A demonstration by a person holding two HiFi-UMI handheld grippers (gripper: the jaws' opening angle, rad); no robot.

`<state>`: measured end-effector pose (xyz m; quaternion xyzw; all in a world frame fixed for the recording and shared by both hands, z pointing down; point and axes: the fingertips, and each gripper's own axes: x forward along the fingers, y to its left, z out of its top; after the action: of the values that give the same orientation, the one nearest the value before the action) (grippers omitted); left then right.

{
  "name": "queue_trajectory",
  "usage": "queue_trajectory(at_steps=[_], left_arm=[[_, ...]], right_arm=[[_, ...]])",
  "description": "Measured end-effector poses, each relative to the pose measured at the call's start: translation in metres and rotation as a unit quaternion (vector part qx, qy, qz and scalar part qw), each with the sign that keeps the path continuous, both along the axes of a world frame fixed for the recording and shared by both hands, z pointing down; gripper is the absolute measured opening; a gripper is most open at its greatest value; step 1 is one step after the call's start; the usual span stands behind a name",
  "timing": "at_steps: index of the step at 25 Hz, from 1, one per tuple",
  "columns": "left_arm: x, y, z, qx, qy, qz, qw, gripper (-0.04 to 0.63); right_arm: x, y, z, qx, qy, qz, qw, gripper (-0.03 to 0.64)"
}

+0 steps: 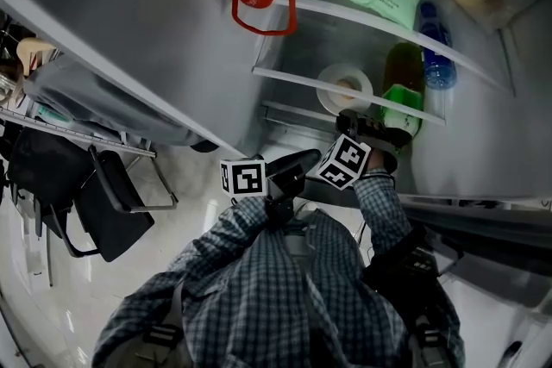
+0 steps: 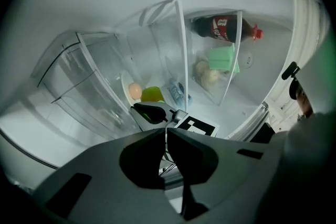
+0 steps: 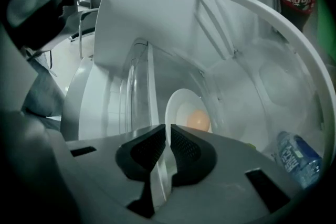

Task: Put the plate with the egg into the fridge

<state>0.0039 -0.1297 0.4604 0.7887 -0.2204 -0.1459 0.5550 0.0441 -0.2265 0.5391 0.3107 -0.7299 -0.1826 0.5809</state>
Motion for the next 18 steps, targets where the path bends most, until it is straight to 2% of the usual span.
queue_trajectory(at_steps=[7, 11, 18], left_arm=[[-0.003, 0.001, 0.000, 0.002, -0.002, -0.001, 1.0000, 0.018], [-0.002, 0.001, 0.000, 0.004, -0.003, 0.001, 1.0000, 0.018], [0.003, 0.003, -0.006, 0.019, -0.004, 0.013, 0.9997, 0.018]], right_arm=[[-0.004, 0.000, -0.002, -0.011, -0.048, 0.019, 0.999, 0.029], [-0.005, 0.000, -0.007, -0.001, -0.073, 0.028, 0.997, 0.029], [-0.007, 0.005, -0.031, 0.020, -0.174, 0.049, 0.983, 0.029]])
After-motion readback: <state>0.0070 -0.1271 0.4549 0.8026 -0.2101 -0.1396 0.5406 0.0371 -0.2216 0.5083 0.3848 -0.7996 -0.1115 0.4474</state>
